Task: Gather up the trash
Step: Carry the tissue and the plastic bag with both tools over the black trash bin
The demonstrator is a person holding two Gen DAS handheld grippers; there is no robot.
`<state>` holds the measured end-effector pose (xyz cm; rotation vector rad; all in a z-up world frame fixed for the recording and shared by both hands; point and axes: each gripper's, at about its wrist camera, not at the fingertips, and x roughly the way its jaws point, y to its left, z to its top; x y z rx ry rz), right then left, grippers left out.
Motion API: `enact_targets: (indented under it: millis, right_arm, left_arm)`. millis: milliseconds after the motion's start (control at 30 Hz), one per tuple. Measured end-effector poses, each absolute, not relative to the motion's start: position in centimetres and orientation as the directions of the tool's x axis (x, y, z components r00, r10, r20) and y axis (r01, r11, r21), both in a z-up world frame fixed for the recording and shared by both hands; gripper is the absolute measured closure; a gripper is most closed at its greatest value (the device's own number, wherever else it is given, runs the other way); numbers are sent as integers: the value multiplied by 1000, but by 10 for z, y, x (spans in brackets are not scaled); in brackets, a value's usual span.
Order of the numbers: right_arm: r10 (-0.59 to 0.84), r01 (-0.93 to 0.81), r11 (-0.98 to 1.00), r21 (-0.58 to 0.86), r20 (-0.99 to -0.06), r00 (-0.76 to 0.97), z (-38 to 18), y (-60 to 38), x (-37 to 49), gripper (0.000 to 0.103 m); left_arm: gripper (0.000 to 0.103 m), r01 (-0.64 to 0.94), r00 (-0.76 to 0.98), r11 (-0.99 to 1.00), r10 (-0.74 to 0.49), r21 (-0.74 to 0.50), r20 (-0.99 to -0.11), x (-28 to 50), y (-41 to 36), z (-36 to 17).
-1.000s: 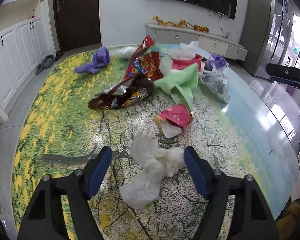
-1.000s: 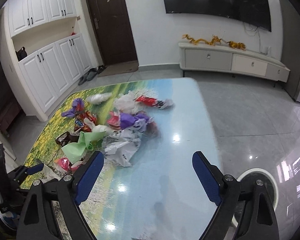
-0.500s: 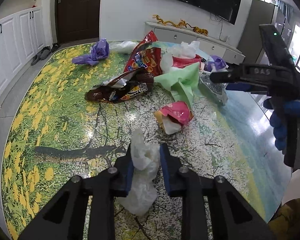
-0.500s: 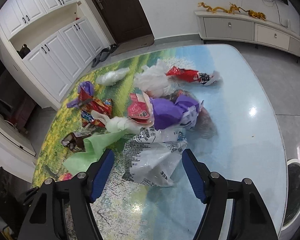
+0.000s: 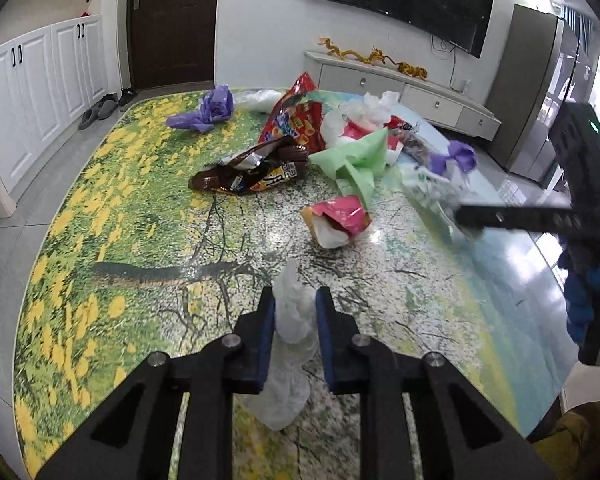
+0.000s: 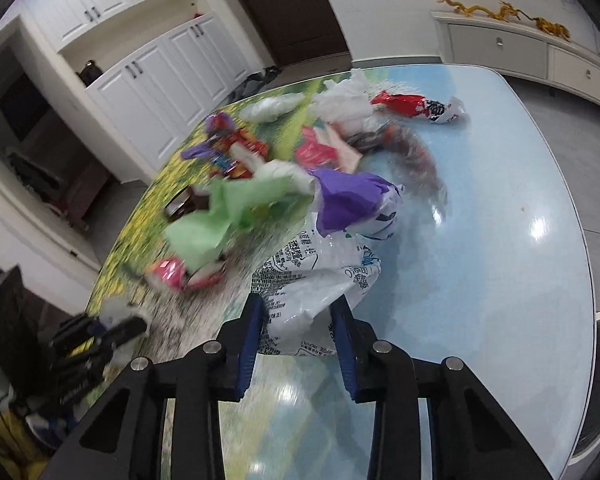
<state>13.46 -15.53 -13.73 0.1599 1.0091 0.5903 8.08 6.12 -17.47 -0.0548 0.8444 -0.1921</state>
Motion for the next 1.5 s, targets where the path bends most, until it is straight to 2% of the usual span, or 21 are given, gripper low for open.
enact_targets:
  millis: [267, 467, 733, 967, 1200, 1333, 1500]
  right_arm:
    - [629, -539, 744, 394, -686, 366, -111, -162, 77, 71]
    - [702, -521, 697, 493, -618, 355, -106, -177, 69, 71]
    - [753, -562, 615, 552, -622, 214, -131, -156, 65, 71]
    - [758, -563, 639, 524, -552, 347, -102, -196, 60, 71]
    - [643, -456, 765, 454, -514, 568, -82, -279, 43, 71]
    - [481, -304, 871, 386, -545, 687, -88, -340, 33, 71]
    - [302, -82, 928, 363, -606, 736, -115, -416, 24, 71]
  left_arm:
    - [84, 147, 693, 983, -183, -111, -697, 54, 49, -149]
    - [84, 146, 715, 986, -164, -85, -679, 35, 40, -133]
    - [84, 114, 730, 993, -112, -41, -674, 22, 39, -121]
    - [84, 165, 727, 986, -140, -28, -672, 34, 15, -103]
    - [84, 351, 689, 935, -287, -39, -666, 69, -62, -76]
    - [84, 469, 633, 882, -371, -45, -680, 93, -125, -70]
    - [84, 612, 543, 790, -456, -39, -706, 120, -220, -76]
